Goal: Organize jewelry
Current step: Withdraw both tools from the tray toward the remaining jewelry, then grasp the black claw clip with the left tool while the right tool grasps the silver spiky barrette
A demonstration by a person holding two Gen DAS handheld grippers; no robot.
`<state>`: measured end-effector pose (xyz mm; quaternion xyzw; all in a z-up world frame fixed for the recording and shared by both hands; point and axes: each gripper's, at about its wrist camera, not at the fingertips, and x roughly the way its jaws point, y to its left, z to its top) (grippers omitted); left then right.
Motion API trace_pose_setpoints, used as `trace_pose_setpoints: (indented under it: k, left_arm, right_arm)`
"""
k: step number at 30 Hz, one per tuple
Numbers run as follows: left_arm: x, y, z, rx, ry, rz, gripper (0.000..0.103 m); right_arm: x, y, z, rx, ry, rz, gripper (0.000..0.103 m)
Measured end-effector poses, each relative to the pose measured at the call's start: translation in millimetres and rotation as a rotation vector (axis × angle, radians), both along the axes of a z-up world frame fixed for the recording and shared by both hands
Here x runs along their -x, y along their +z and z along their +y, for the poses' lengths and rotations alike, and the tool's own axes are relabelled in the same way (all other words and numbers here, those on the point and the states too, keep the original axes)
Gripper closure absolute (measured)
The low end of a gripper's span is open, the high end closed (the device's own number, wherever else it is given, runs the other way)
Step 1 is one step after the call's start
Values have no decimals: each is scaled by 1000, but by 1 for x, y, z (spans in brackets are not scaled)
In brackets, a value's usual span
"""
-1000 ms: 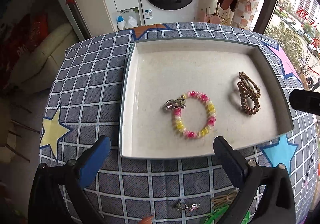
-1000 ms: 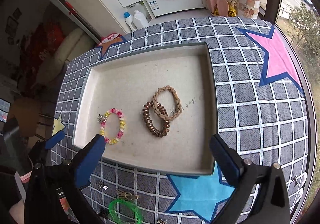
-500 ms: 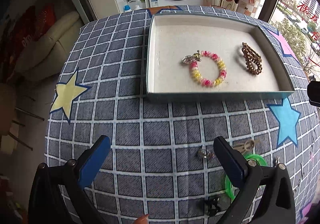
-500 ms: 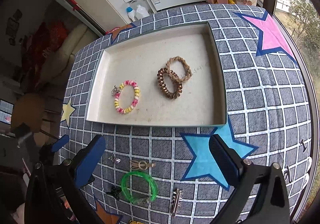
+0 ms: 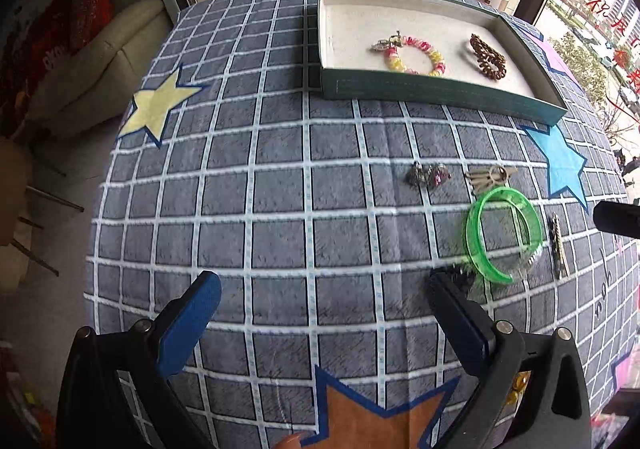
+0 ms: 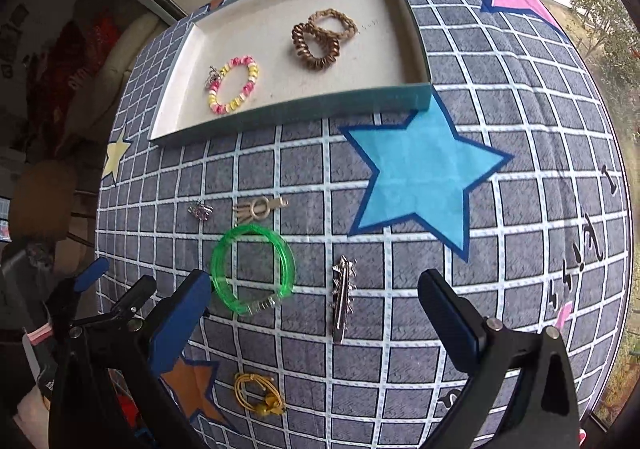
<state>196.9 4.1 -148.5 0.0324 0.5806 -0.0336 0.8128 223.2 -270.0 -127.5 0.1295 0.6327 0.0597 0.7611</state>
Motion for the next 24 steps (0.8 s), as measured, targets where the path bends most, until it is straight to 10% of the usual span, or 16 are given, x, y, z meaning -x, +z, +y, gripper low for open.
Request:
trace_pose_setpoints:
  k: [24]
  left_arm:
    - [27, -35, -27, 90, -92, 115, 0]
  right_arm:
    - [29, -36, 1, 193, -2, 85, 0]
